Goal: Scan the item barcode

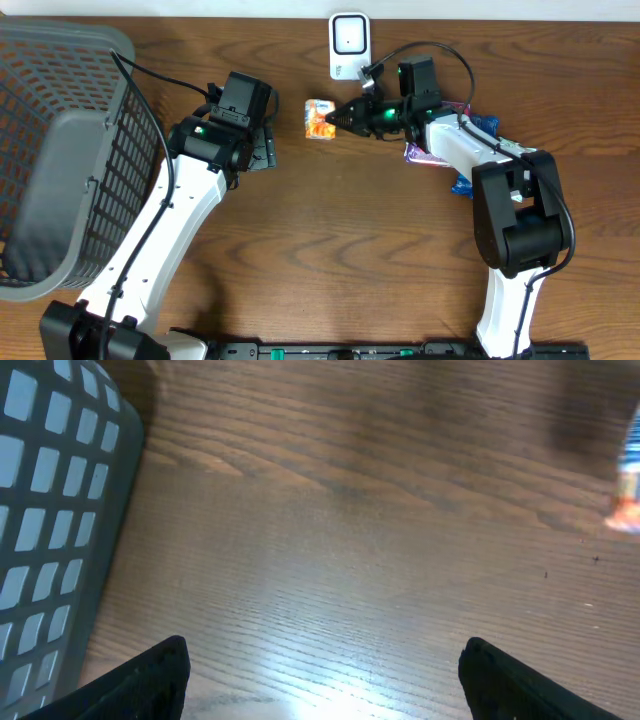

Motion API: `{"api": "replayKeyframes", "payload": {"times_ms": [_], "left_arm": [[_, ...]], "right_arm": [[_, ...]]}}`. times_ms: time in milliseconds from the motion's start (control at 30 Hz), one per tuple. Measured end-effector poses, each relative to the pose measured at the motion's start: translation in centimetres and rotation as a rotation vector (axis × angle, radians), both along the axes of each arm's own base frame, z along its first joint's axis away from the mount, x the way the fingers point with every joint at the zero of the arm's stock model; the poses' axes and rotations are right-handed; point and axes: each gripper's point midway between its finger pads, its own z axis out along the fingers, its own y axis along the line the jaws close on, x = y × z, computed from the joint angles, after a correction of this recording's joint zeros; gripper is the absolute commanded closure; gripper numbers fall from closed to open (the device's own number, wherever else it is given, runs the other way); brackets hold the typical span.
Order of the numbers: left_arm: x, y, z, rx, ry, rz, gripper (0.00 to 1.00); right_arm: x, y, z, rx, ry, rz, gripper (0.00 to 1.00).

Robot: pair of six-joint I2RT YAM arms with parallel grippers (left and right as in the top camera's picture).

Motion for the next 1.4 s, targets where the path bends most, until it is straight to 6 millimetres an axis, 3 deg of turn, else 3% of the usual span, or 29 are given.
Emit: {"api": "replayKeyframes", "payload": {"times_ms": [133,200,267,400,500,633,767,833,933,1067,1100,1233,1400], "left_arm": [[0.0,0.0,0.0,0.0,0.0,0.0,0.14],[0.0,0.0,0.0,0.0,0.0,-0.001,0.14],[0.0,0.0,0.0,0.0,0.0,-0.001,0.14],[0.0,0.0,0.0,0.0,0.0,0.0,0.14],[0.0,0.0,0.0,0.0,0.0,0.0,0.14],[0.0,0.0,0.0,0.0,0.0,0.0,0.14],[0.0,0.0,0.0,0.0,0.0,-0.001,0.14],[0.0,0.0,0.0,0.0,0.0,0.0,0.14],[0.0,0.0,0.0,0.0,0.0,0.0,0.14],[0.0,0.0,0.0,0.0,0.0,0.0,0.14],[0.0,0.0,0.0,0.0,0.0,0.0,0.14],[0.0,0.0,0.0,0.0,0.0,0.0,0.14],[0.0,0.0,0.0,0.0,0.0,0.0,0.14]], "right_arm": [[0.9,-2.5,-3.7,-0.192,0.108,-0.181,0.98],[0.9,-3.2,-5.1,-0.271,0.138,-0.242,0.88],[1.0,-3.2,-5.6,-0.315,0.132,-0.27,0.75],[0.4,-1.5,-6.2,-0.379,0.105,-0.28,0.65],[-0.1,-0.6,-6.4,-0.399,0.097,-0.27,0.62],[0.0,-1.3,-6.2,-0.408,0.099,-0.278,0.6],[0.1,-3.0,-4.1,-0.414,0.087,-0.292,0.56],[0.1,-4.1,-1.7,-0.411,0.056,-0.3,0.45],[-0.3,-5.8,2.5,-0.41,-0.012,-0.305,0.19],[-2.3,-8.7,7.7,-0.438,-0.094,-0.292,0.01],[-3.0,-9.6,8.5,-0.456,-0.108,-0.283,0.01],[-5.4,-12.9,9.5,-0.548,-0.122,-0.249,0.01],[-7.2,-17.1,8.2,-0.681,-0.052,-0.265,0.01]]}}
